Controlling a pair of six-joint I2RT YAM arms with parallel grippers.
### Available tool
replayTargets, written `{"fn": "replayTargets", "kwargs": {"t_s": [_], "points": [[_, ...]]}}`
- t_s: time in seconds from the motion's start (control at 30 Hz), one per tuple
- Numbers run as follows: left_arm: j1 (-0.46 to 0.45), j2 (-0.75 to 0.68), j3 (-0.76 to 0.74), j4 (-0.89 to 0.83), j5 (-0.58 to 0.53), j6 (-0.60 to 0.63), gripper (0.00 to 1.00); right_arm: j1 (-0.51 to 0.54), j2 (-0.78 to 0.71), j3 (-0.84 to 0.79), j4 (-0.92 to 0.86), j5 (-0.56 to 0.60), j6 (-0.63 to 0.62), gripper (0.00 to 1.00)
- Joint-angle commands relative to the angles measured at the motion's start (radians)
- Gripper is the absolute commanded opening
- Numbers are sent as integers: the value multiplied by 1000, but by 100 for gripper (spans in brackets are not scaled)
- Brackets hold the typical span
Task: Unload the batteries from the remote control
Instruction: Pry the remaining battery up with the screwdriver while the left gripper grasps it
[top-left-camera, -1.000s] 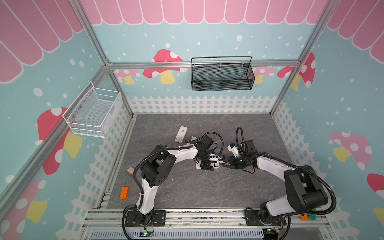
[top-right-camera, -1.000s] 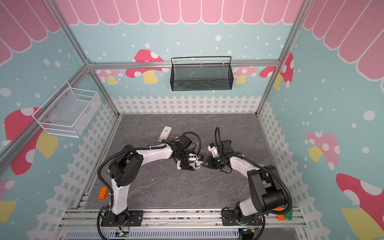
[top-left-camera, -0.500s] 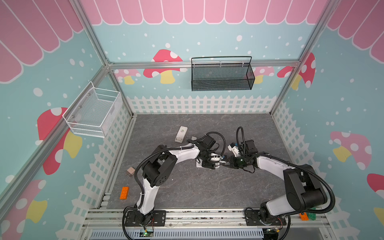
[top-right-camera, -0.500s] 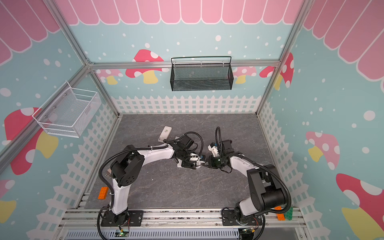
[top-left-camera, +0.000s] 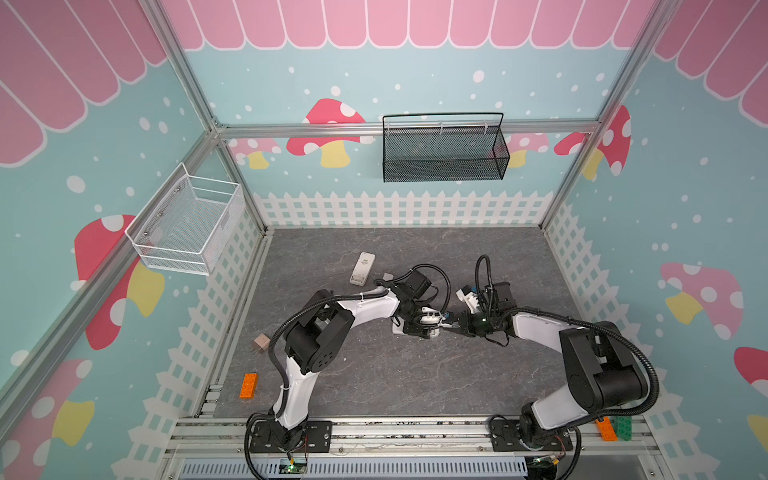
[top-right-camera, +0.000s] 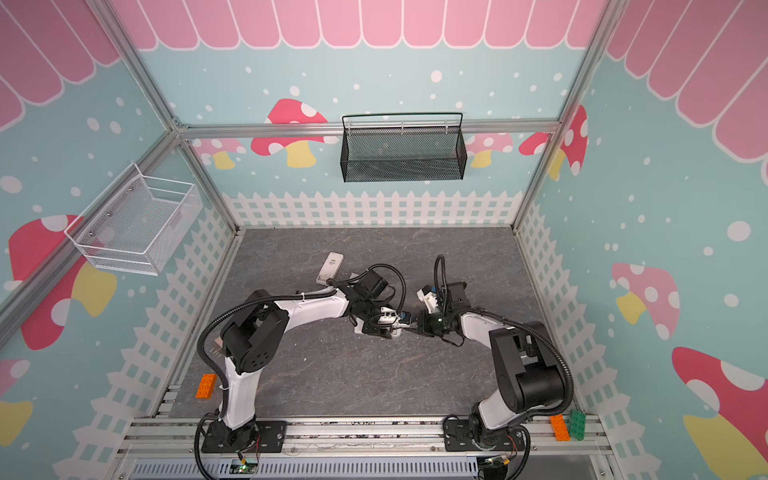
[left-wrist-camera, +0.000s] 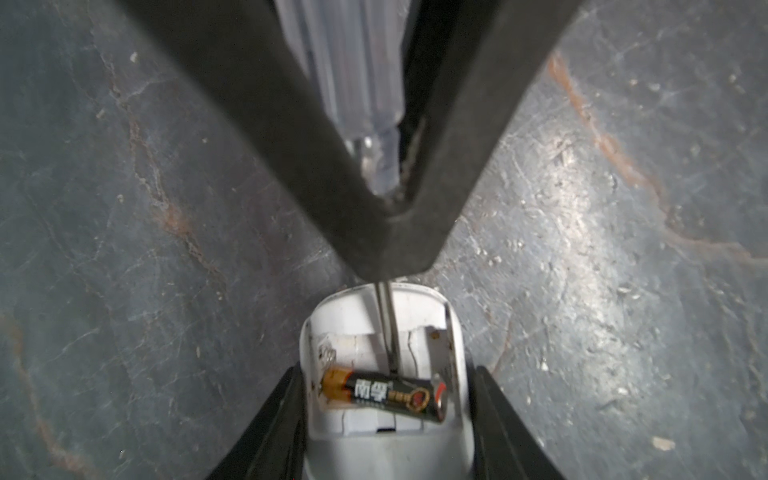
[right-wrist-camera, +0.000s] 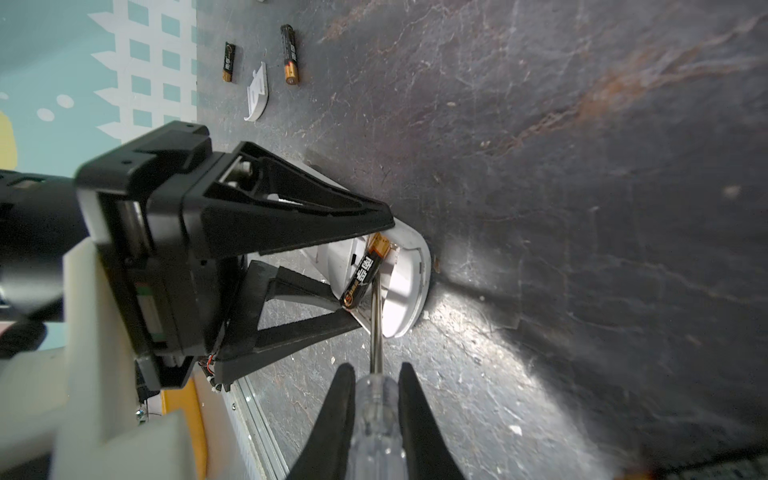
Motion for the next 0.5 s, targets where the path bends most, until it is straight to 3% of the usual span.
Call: {"fn": "replayTargets", "kwargs": {"t_s": [0.0,0.2,0.47], "points": [[9,24,-8,-78,-46,52,59,-8,-41,-7,47,-35,20,0],[8,5,35,-116,-60,38,67,-10,-33,-26,99,-49,56,0],[9,2,119,-174,-53,-10,66,-11,-24,-33,88,-24,40,0]]}}
